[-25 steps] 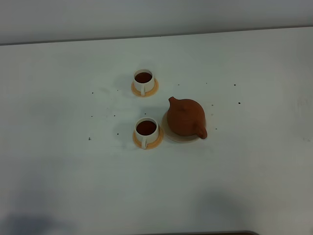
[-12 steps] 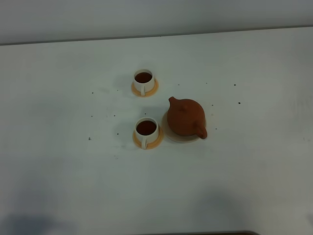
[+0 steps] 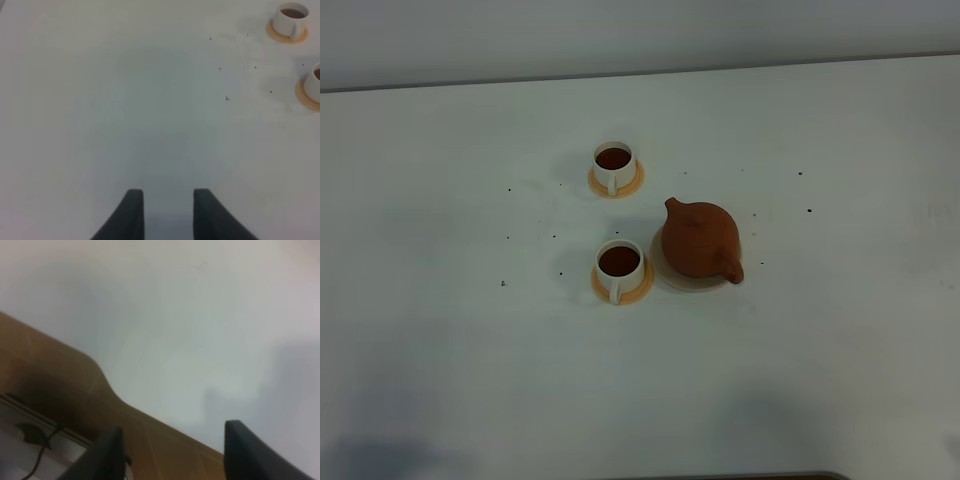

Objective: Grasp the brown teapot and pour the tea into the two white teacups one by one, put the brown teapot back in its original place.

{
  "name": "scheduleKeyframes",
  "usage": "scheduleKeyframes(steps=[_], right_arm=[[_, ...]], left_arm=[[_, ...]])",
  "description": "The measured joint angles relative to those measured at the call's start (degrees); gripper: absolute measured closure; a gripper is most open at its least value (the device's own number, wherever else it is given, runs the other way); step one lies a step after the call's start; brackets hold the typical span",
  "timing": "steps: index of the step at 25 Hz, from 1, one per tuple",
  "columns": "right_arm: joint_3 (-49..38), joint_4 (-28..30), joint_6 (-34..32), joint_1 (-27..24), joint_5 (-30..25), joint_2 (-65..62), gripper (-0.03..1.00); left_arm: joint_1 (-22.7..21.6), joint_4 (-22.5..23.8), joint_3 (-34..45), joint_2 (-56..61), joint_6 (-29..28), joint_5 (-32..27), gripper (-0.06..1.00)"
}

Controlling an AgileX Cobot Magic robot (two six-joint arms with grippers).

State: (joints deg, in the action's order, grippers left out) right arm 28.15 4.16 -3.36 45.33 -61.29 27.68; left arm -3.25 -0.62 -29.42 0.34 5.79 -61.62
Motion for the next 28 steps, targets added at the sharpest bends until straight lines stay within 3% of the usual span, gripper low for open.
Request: scheduleKeyframes(steps=[5,13,18,28], right_arm=[[0.0,0.0,0.0,-3.9,0.0,0.0,0.53],[0.0,0.0,0.0,-20.9,0.1,0.0,0.53],[0.0,0.0,0.0,-28.8,0.1,0.0,0.53],[0.0,-0.1,0.0,-33.3,0.1,-5.5,0.53]], left_arm=[[0.0,0.0,0.0,0.0,-0.1,0.0,0.7],[0.0,0.0,0.0,0.0,-0.1,0.0,0.7],[0.0,0.0,0.0,0.0,-0.1,0.0,0.7],[0.0,0.0,0.0,0.0,-0.1,0.0,0.7]])
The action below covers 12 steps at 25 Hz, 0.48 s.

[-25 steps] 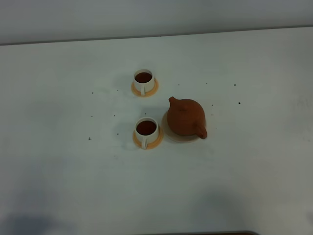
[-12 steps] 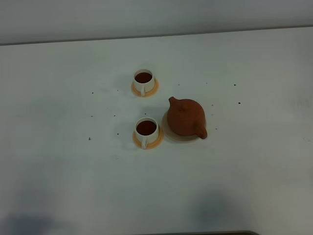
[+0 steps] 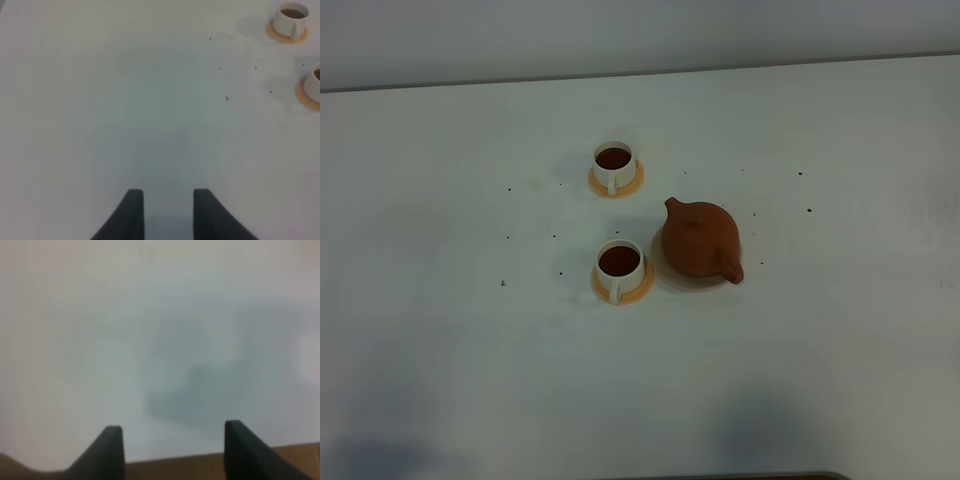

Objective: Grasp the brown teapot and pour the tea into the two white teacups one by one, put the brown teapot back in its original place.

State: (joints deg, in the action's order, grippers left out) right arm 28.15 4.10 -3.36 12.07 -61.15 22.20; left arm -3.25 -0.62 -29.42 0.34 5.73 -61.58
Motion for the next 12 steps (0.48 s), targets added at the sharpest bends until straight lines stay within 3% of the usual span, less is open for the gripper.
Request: scheduleKeyframes(steps=[6,12], right_arm=[[0.0,-0.1,0.2,-7.5,0.0,-5.0,0.53],[0.0,-0.4,0.6,-8.3,0.0,-8.2,0.53]], left_arm=[[0.0,0.0,0.0,0.0,0.0,0.0,0.7],[0.0,0.0,0.0,0.0,0.0,0.0,0.7]])
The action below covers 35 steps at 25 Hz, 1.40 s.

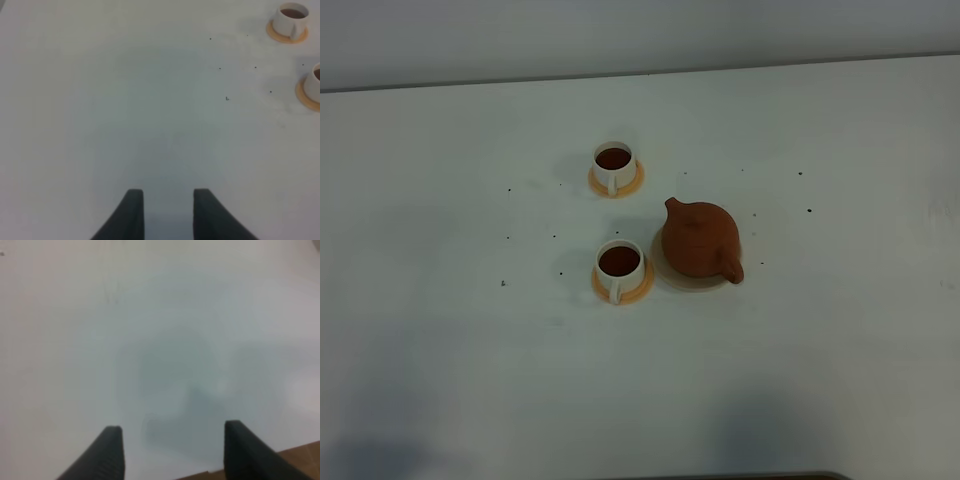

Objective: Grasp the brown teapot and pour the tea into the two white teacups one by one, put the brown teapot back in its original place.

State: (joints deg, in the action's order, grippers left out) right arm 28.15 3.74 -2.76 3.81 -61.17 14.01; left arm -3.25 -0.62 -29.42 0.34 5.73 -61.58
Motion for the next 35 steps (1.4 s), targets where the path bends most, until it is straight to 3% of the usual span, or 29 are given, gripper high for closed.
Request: scheduleKeyframes(steps=[35], right_arm=[[-0.1,0.0,0.0,0.0,0.0,-14.4,0.53]], left_arm=[[0.0,0.0,0.0,0.0,0.1,0.0,0.7]])
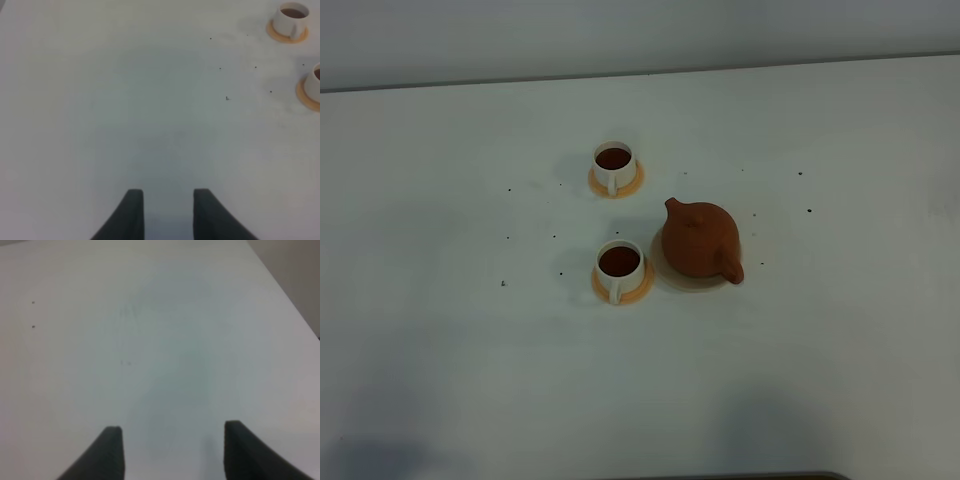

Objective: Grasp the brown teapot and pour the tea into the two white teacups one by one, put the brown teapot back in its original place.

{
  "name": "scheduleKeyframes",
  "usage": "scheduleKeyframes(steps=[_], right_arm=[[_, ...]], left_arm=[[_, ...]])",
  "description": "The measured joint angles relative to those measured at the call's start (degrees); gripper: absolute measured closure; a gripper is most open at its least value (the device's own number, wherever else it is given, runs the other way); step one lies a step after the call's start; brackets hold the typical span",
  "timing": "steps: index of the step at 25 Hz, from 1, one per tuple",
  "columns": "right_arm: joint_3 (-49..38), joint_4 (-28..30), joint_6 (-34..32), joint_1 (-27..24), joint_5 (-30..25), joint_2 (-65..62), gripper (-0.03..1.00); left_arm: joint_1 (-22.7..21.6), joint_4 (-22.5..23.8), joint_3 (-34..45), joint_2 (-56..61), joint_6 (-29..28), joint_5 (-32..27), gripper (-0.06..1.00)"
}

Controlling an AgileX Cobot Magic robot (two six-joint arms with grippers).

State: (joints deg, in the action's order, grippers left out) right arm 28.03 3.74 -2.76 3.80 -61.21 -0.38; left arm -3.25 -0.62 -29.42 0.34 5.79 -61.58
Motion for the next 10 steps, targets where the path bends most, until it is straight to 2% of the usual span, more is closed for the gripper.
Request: scheduleKeyframes(steps=[10], right_arm=[[0.0,0.0,0.0,0.0,0.0,0.0,0.53]], left_arm=[[0.0,0.0,0.0,0.0,-0.1,0.0,0.7]])
